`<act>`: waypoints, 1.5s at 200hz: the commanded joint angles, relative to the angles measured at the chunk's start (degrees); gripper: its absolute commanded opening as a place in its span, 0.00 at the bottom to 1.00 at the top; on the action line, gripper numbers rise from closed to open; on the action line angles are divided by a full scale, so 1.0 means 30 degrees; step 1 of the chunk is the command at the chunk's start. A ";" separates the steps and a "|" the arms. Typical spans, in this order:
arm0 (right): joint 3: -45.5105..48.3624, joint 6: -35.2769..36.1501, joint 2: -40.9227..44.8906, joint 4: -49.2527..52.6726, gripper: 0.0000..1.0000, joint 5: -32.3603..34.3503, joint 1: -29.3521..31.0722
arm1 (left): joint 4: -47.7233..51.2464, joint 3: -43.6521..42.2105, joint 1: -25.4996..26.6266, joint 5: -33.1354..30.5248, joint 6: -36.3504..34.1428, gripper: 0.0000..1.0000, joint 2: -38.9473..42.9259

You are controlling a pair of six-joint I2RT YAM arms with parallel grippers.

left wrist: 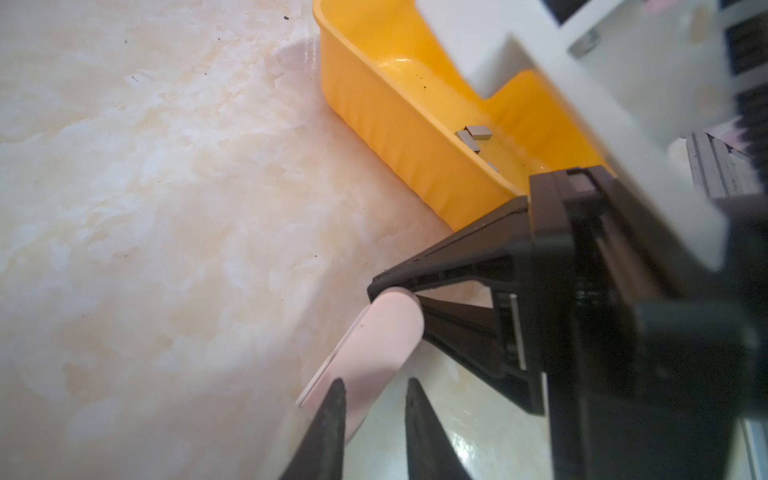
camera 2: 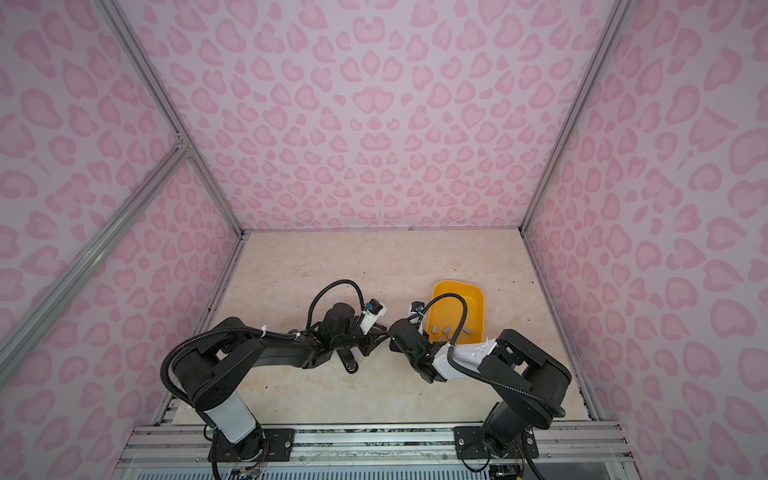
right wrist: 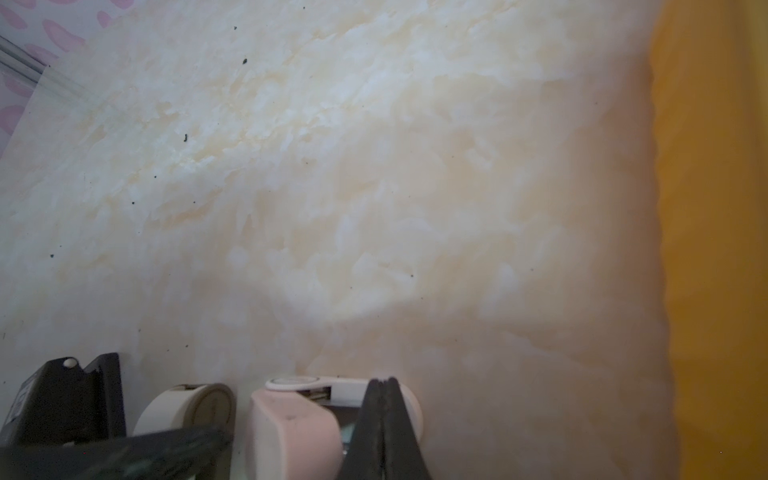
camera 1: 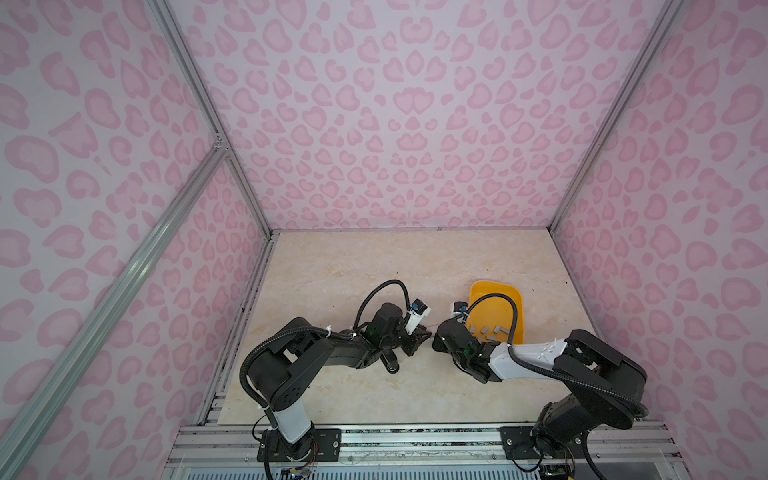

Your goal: Load the staples into the stapler

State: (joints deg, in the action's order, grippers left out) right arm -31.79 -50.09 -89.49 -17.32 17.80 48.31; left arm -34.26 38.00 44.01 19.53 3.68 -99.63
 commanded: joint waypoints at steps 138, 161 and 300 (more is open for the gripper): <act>-0.0746 0.2328 0.2195 0.1404 0.15 -0.0080 -0.0050 | -0.0104 0.0702 0.0111 0.0257 0.0076 0.26 -0.0509; -0.0920 0.2231 0.1429 0.1347 0.15 -0.0337 0.0036 | -0.0048 0.0742 0.0125 0.0256 0.0089 0.26 -0.0451; 0.0620 0.0772 -0.0348 0.0243 0.11 0.0862 0.0785 | 0.0060 0.0773 0.0159 0.0272 -0.0057 0.25 -0.0773</act>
State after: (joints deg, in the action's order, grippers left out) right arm -30.83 -47.03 -88.92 -20.32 20.82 50.41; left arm -33.58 39.86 44.42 19.66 3.68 -101.47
